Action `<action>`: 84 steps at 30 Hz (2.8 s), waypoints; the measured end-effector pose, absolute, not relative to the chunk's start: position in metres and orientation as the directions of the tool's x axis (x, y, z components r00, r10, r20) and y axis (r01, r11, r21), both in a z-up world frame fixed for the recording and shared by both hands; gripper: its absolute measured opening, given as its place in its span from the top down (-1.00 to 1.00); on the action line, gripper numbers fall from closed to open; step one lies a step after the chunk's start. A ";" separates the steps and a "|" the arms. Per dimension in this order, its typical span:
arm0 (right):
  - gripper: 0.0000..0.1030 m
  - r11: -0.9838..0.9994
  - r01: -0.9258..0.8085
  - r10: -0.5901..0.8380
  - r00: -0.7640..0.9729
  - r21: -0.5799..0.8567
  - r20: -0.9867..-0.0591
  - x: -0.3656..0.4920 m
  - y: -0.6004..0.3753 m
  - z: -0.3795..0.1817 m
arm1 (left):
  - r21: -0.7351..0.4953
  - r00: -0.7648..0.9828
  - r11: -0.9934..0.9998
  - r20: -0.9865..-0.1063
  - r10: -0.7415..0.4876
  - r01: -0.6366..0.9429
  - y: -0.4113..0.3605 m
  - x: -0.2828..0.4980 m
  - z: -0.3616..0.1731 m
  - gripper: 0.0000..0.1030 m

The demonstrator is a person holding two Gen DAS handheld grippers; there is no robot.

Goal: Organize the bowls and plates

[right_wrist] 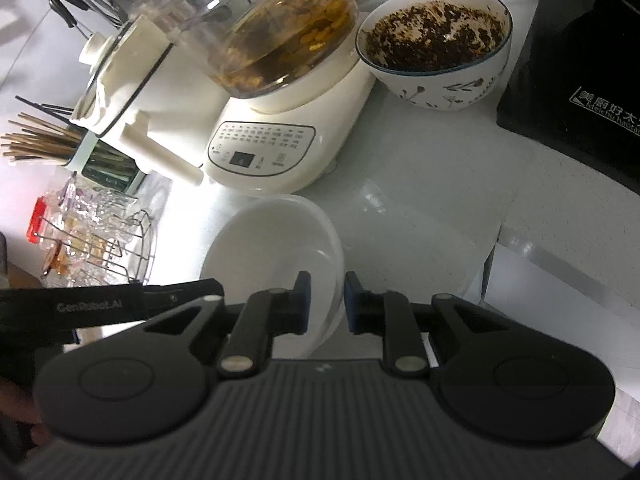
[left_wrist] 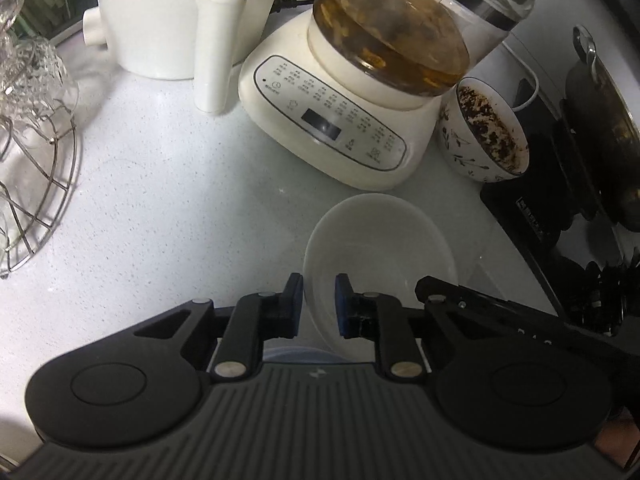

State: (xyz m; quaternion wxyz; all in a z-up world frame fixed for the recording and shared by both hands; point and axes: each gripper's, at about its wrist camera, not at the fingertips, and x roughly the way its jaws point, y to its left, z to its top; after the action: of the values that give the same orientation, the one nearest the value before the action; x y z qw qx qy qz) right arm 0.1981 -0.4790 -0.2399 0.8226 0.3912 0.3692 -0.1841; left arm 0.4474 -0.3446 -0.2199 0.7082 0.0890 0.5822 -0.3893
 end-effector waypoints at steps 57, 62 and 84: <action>0.60 0.868 0.219 0.114 0.786 0.446 -0.608 0.219 -0.433 -0.091 | -0.399 0.403 0.775 -0.685 -0.607 0.489 -0.231 0.402 -0.065 0.61; 0.60 0.872 0.211 0.147 0.749 0.442 -0.647 0.219 -0.423 -0.102 | -0.403 0.383 0.801 -0.723 -0.575 0.442 -0.220 0.395 -0.081 0.60; 0.59 0.925 0.182 0.187 0.545 0.334 -0.817 0.224 -0.395 -0.168 | -0.396 0.260 0.876 -0.846 -0.465 0.277 -0.199 0.368 -0.175 0.59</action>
State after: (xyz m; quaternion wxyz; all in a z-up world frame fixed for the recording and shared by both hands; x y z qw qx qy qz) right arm 0.2238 -0.3950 -0.1682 0.8575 0.1935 0.4767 0.0017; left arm 0.3679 -0.1995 -0.1748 0.7894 -0.0835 0.5609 -0.2350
